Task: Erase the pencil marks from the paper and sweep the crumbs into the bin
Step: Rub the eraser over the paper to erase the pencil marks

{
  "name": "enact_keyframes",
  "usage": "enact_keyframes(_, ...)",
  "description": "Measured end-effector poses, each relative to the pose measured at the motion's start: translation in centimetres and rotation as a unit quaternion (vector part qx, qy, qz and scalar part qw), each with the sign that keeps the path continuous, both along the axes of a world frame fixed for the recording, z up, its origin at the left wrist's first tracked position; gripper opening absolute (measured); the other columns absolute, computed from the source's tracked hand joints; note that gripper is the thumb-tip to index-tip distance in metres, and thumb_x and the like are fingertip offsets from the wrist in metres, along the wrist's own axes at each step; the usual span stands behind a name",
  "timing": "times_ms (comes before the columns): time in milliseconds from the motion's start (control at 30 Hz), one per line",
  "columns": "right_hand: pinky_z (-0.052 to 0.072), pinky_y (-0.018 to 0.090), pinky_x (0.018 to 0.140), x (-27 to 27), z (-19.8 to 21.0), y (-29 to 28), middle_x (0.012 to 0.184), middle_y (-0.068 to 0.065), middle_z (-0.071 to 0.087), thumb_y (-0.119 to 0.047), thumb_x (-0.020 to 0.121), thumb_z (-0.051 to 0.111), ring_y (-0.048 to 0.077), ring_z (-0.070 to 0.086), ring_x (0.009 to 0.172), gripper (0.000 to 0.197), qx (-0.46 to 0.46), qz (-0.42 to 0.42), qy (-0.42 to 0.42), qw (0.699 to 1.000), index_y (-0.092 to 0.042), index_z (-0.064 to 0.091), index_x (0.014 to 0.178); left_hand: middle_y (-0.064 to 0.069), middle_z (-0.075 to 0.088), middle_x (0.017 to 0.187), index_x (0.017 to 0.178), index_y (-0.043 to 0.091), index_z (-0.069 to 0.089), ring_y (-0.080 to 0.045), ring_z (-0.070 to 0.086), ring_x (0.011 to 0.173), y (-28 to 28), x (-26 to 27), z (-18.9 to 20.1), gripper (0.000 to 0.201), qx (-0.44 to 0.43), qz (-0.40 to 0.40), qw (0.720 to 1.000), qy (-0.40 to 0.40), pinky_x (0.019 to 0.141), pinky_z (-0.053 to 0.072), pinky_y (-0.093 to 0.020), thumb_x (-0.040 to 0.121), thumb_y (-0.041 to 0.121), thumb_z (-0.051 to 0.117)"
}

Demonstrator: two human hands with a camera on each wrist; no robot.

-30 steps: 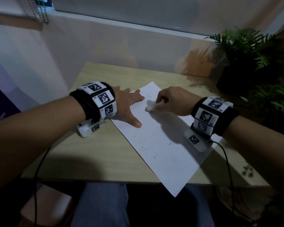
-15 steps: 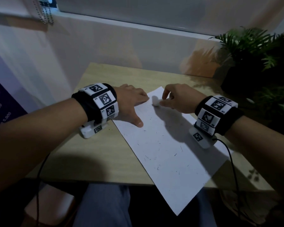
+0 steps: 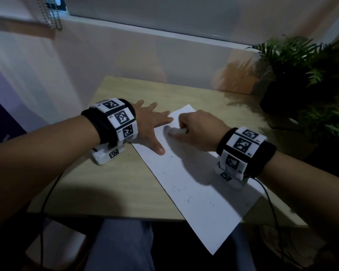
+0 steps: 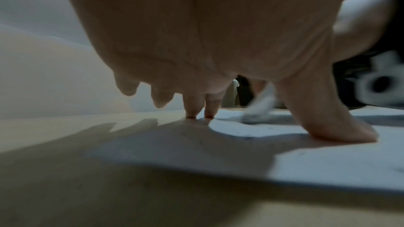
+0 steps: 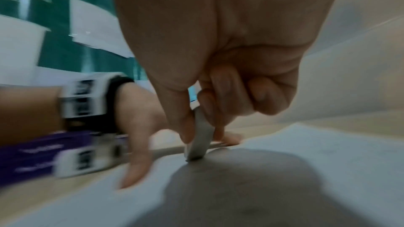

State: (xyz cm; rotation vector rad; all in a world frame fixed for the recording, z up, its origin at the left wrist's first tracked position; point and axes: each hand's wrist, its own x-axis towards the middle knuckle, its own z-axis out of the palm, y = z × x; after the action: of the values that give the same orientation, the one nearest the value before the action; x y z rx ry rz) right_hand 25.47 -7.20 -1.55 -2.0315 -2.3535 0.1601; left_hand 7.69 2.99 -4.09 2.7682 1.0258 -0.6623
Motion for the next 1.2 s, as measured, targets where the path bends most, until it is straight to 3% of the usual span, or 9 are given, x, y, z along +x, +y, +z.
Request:
enact_keyframes(167,0.048,0.039,0.067,1.3,0.3,2.1,0.086,0.009,0.068,-0.068,0.083,0.061,0.029,0.061,0.079,0.059,-0.030,-0.028,0.027,0.999,-0.009,0.067,0.087,0.014,-0.014,0.168,0.160,0.041,-0.005,-0.023,-0.020,0.154,-0.8,0.3,0.3,0.127,0.005,0.010,1.000,-0.004,0.122,-0.016,-0.052,0.060,0.102,0.043)
enact_keyframes(333,0.050,0.034,0.071,3.5,0.4,2.8,0.089,0.000,0.065,-0.049,0.086,0.067,0.021,0.059,0.078,0.030,-0.007,-0.082,0.071,0.994,-0.021,0.060,0.093,0.012,-0.017,0.167,0.162,0.034,-0.001,-0.022,-0.022,0.153,-2.9,0.4,1.6,0.122,0.014,0.048,0.999,-0.014,0.120,-0.016,-0.045,0.069,0.095,0.047)
enact_keyframes(467,0.050,0.032,0.069,3.2,0.4,2.7,0.083,-0.001,0.065,-0.032,0.089,0.066,0.022,0.063,0.078,0.015,0.022,-0.086,0.084,0.992,-0.018,0.065,0.086,0.017,-0.020,0.166,0.160,0.037,-0.010,-0.021,-0.018,0.154,-1.4,-0.3,0.9,0.126,-0.024,0.041,0.999,-0.011,0.121,-0.013,-0.048,0.066,0.095,0.051)
enact_keyframes(600,0.052,0.030,0.066,1.6,0.7,1.1,0.077,-0.002,0.070,-0.035,0.093,0.064,0.013,0.065,0.068,0.018,-0.016,-0.004,0.081,0.997,-0.017,0.067,0.088,0.022,-0.020,0.164,0.160,0.038,-0.009,-0.018,-0.016,0.155,-0.5,-0.5,-0.2,0.130,-0.010,0.018,1.000,-0.008,0.123,-0.013,-0.048,0.062,0.098,0.051)
enact_keyframes(700,0.049,0.020,0.064,0.7,1.0,-0.1,0.068,-0.006,0.071,-0.037,0.092,0.065,0.004,0.065,0.060,0.014,-0.077,0.060,0.082,0.992,-0.024,0.068,0.087,0.023,-0.020,0.163,0.159,0.040,-0.009,-0.016,-0.017,0.155,-0.4,-0.4,0.0,0.130,-0.017,0.026,0.999,-0.008,0.121,-0.014,-0.046,0.061,0.098,0.052)
enact_keyframes(867,0.049,0.037,0.065,2.9,0.9,0.9,0.074,0.001,0.066,-0.031,0.091,0.059,0.022,0.061,0.069,0.019,0.011,-0.024,0.030,0.999,-0.016,0.069,0.085,0.022,-0.019,0.164,0.159,0.039,-0.009,-0.018,-0.016,0.155,-0.3,-0.6,-0.2,0.131,-0.014,0.020,1.000,-0.015,0.122,-0.014,-0.047,0.059,0.100,0.049)
enact_keyframes(967,0.046,0.036,0.062,1.3,0.1,-1.1,0.073,0.000,0.065,-0.046,0.091,0.053,0.019,0.057,0.066,0.032,-0.002,0.040,0.021,0.999,-0.018,0.066,0.083,0.022,-0.019,0.164,0.159,0.040,-0.009,-0.018,-0.015,0.155,-0.2,-0.7,-0.6,0.132,-0.005,0.015,1.000,-0.018,0.123,-0.013,-0.048,0.057,0.101,0.047)
enact_keyframes(1067,0.044,0.032,0.062,1.7,0.4,-1.2,0.075,-0.003,0.066,-0.044,0.090,0.058,0.007,0.054,0.060,0.029,-0.024,0.050,0.043,0.998,-0.018,0.069,0.087,0.023,-0.020,0.164,0.159,0.039,-0.010,-0.017,-0.016,0.155,-0.2,-0.6,-0.3,0.133,-0.017,0.023,1.000,-0.009,0.122,-0.013,-0.047,0.056,0.100,0.048)
enact_keyframes(1200,0.048,0.037,0.063,3.3,0.1,-0.1,0.078,0.004,0.065,-0.046,0.092,0.058,0.024,0.056,0.070,0.032,0.021,-0.037,0.009,0.999,-0.018,0.066,0.081,0.023,-0.019,0.164,0.160,0.038,-0.009,-0.017,-0.014,0.155,-0.6,-0.5,0.0,0.130,-0.017,0.021,1.000,-0.010,0.123,-0.012,-0.047,0.060,0.099,0.049)
